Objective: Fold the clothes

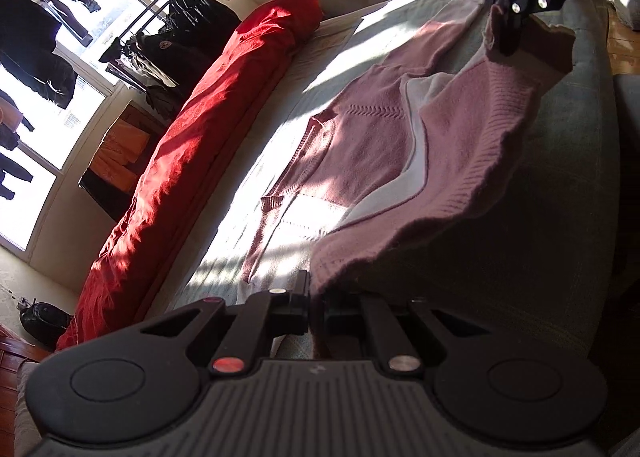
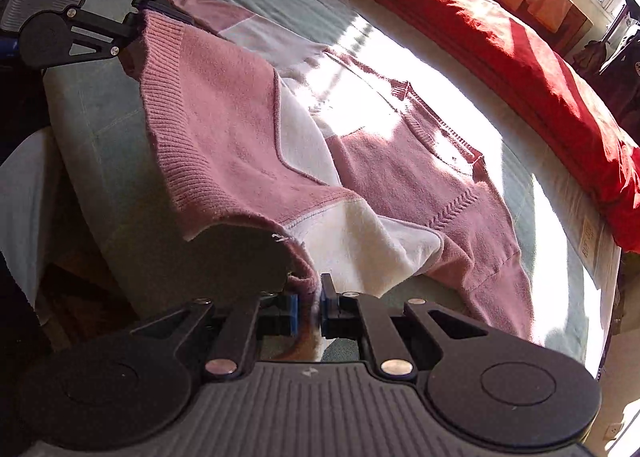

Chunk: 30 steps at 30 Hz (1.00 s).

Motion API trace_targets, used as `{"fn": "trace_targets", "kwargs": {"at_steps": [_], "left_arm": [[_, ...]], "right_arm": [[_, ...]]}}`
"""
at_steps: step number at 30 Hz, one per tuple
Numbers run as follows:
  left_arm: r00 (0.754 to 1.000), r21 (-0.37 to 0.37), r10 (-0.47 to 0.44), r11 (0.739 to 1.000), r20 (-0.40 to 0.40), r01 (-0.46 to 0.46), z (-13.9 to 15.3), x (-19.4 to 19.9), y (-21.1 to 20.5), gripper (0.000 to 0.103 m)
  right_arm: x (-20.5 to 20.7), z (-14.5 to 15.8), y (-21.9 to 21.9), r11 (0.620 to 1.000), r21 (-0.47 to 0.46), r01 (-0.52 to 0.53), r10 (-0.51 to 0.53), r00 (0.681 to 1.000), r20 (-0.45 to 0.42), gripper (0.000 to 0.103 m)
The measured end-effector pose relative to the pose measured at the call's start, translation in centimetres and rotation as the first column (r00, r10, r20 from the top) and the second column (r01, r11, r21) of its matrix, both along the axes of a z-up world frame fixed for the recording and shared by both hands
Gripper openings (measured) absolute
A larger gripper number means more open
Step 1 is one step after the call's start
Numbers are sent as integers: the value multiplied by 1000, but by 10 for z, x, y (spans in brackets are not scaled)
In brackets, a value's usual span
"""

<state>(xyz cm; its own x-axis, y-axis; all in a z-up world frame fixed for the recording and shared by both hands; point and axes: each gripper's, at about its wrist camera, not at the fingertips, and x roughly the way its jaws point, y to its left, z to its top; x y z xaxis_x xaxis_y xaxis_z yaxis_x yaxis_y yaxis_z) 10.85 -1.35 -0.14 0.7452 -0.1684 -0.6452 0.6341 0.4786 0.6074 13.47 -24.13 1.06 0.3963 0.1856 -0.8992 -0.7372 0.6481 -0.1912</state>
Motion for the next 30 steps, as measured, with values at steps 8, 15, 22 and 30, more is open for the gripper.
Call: {"fn": "trace_targets", "kwargs": {"at_steps": [8, 15, 22, 30], "left_arm": [[997, 50, -59, 997, -55, 62, -8, -35, -1, 4], [991, 52, -54, 997, -121, 61, -20, -48, 4, 4], [954, 15, -88, 995, -287, 97, -35, -60, 1, 9], [931, -84, -11, 996, -365, -21, -18, -47, 16, 15]], "right_arm": [[-20, -4, 8, 998, -24, -62, 61, 996, -62, 11], [-32, -27, 11, 996, -22, -81, 76, 983, -170, 6], [-40, -60, 13, 996, -32, -79, 67, 959, -274, 7], [-26, -39, 4, 999, 54, -1, 14, 970, -243, 21]]}}
